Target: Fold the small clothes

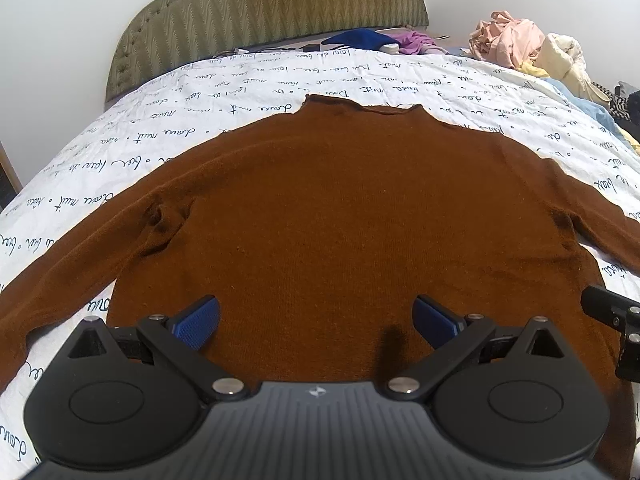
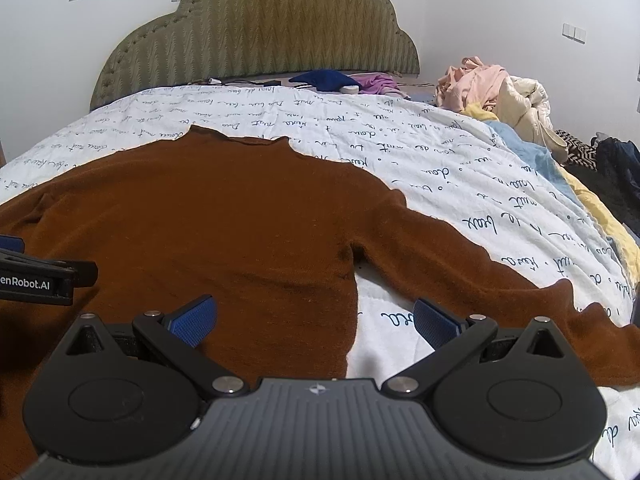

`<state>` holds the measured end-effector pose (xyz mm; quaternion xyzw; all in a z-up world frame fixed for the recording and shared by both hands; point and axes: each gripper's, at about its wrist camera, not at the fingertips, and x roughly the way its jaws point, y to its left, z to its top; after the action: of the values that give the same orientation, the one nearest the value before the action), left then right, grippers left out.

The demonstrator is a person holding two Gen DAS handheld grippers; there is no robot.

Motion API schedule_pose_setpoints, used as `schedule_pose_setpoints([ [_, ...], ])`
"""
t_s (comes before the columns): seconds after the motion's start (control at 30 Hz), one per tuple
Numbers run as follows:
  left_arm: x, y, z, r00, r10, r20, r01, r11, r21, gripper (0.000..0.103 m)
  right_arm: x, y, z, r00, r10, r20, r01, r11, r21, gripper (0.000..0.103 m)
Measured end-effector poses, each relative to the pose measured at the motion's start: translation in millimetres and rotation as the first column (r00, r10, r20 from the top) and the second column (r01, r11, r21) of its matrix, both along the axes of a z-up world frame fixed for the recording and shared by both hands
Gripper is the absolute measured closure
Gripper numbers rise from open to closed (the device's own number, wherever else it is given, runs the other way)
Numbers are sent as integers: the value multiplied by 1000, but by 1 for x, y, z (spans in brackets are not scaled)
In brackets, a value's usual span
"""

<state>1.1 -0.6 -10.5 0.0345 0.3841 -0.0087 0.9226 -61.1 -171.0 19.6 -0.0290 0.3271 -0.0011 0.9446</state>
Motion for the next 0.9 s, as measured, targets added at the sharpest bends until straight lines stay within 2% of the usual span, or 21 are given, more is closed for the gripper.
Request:
schedule_pose_setpoints([
  [0.43, 4, -3, -15, 1000, 0, 0, 0, 1000, 5, 0, -2, -16, -8, 1000, 18, -10, -17, 996, 87, 0],
  [0.53, 7, -6, -25, 998, -46, -39, 46, 999, 2, 0, -3, -19, -11, 1000, 27, -14, -25, 994, 105, 0],
  [0.67, 0, -14, -24, 995, -98, -2, 98, 995, 1, 0, -3, -28, -17, 997, 35, -62, -24, 987, 160, 0],
  [0.8, -1, -20, -23, 996, -92, 17, 91, 996, 12, 0, -9, -40, -19, 998, -11, -54, 21, 982, 189, 0],
  [0.9, 2, -21, -27, 997, -82, -3, 82, 997, 12, 0, -20, -57, -15, 999, -46, -19, 49, 972, 228, 0],
])
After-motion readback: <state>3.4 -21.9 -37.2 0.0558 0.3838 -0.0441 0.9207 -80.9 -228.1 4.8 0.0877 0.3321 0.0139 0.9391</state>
